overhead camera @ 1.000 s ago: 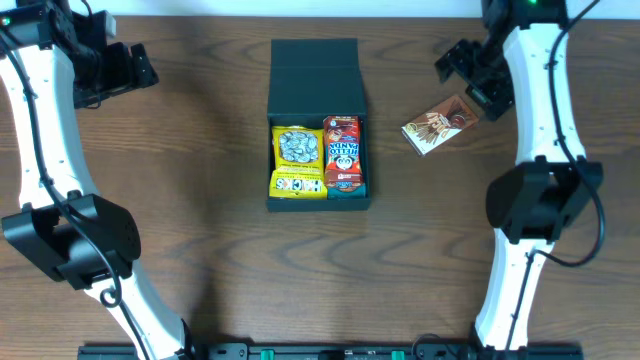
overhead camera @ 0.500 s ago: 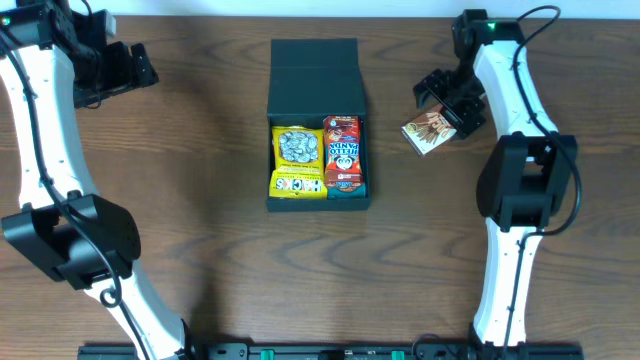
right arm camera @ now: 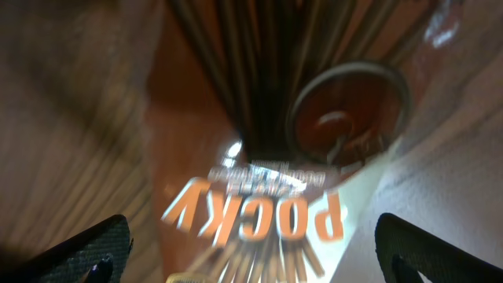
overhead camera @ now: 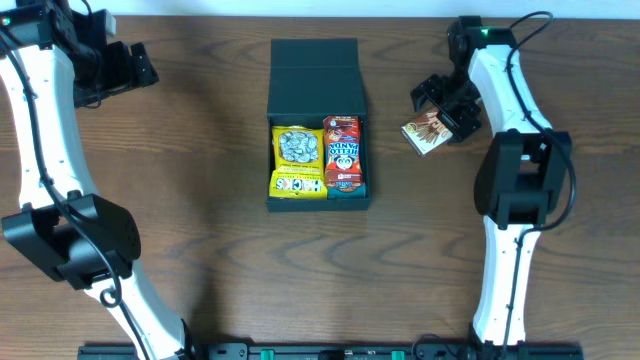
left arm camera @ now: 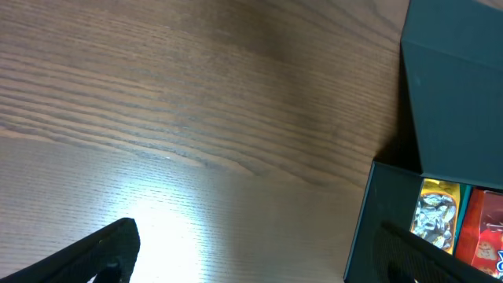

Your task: Pack container

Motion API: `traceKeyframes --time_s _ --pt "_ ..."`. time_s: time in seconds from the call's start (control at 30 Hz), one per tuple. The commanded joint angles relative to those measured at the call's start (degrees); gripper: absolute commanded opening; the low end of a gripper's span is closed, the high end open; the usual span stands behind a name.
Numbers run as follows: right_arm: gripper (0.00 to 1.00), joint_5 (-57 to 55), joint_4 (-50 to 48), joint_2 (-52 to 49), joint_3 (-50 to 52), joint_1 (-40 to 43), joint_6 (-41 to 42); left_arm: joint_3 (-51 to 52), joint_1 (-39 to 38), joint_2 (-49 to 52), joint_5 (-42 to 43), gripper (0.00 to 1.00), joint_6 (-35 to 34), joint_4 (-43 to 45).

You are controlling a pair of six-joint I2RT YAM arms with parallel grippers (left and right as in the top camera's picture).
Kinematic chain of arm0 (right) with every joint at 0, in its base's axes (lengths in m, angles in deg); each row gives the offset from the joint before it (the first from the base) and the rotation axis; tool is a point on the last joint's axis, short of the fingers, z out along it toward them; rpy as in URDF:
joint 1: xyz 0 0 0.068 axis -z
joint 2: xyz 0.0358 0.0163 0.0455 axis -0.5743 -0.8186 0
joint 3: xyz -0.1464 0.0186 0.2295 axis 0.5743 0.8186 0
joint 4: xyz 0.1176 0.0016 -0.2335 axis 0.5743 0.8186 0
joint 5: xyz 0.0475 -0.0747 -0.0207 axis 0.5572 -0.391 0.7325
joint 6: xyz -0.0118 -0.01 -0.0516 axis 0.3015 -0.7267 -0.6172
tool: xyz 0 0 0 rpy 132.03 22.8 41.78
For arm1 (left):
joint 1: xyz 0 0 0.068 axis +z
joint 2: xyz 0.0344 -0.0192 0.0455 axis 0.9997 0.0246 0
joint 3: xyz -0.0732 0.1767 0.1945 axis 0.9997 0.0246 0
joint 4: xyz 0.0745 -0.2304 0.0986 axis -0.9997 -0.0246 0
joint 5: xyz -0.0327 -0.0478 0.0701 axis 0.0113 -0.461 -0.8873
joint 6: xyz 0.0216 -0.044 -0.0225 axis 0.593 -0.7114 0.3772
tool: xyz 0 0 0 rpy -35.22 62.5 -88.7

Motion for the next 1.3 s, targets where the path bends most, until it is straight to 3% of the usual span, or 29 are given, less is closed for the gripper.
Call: traceKeyframes --time_s 0.0,0.47,0.6,0.83,1.03,1.27 --pt "0.99 -2.25 -0.13 -1.53 0.46 -0.48 1.01 0.17 0.07 0.00 0.02 0.95 0.42 -0.13" --pt "0.99 -2.71 -4.15 -1.60 3.89 -0.48 -1.16 0.20 0.07 0.00 0.02 0.95 0.39 -0.07" --pt "0.83 -2.67 -4.20 -1.60 3.89 -0.48 -1.18 0.17 0.07 0.00 0.02 0.95 0.37 -0.13" --pt "0.66 -1.51 -4.33 -1.60 3.28 -0.48 -3.26 0.20 0.07 0.00 0.02 0.95 0.37 -0.11" --pt "0.65 1.27 -2.10 -1.55 -3.37 -0.50 -7.34 0.20 0.07 0.00 0.02 0.95 0.37 -0.11" --pt "0.64 1.66 6.10 -1.55 -18.38 -3.04 -16.83 0.20 0.07 0.00 0.02 0.95 0.35 -0.11"
